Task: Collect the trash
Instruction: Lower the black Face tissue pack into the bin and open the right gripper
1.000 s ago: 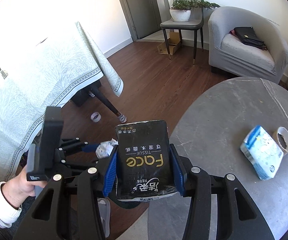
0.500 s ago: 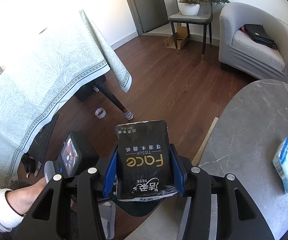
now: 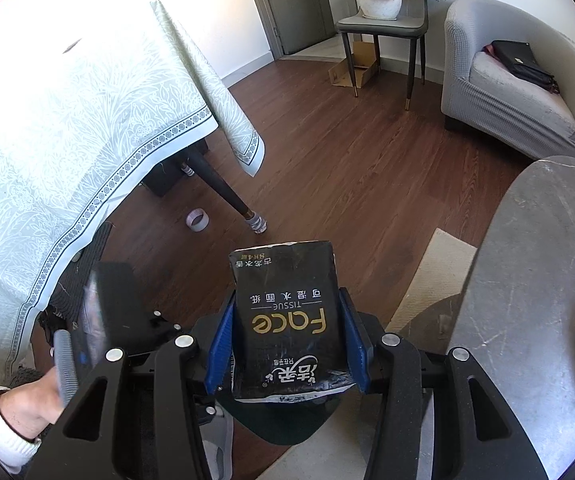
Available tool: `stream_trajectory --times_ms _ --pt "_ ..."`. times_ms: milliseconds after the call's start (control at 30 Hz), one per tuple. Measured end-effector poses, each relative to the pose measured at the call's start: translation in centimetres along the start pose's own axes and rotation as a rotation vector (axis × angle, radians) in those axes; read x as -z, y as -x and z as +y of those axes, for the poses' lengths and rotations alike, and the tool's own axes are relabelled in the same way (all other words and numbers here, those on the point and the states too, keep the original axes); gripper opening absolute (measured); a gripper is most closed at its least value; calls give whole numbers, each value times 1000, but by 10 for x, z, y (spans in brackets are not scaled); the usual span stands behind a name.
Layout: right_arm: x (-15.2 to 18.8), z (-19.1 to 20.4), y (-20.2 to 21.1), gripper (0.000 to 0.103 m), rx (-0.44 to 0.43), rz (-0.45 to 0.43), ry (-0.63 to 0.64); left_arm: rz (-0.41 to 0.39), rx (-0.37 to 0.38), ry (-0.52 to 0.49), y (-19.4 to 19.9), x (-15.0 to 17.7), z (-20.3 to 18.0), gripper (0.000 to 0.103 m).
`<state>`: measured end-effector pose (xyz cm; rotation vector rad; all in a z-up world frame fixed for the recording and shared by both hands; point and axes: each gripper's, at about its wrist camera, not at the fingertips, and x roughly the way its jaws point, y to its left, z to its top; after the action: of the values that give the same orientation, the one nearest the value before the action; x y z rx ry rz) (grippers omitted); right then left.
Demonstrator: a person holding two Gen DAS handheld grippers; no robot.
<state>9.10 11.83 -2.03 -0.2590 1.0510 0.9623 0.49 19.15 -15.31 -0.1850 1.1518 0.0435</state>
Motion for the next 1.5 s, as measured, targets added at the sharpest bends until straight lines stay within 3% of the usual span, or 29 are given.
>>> stream_trajectory --times_ms 600,967,1267,1500 --pt "14 13 -60 49 14 129 50 -242 12 115 86 -22 26 19" --pt "61 20 -139 50 22 341 89 -313 32 134 109 -31 29 19" --pt "98 20 -187 51 42 474 113 -326 39 119 117 -32 23 19" --pt "113 28 -199 61 69 525 166 -336 39 117 121 -34 22 19"
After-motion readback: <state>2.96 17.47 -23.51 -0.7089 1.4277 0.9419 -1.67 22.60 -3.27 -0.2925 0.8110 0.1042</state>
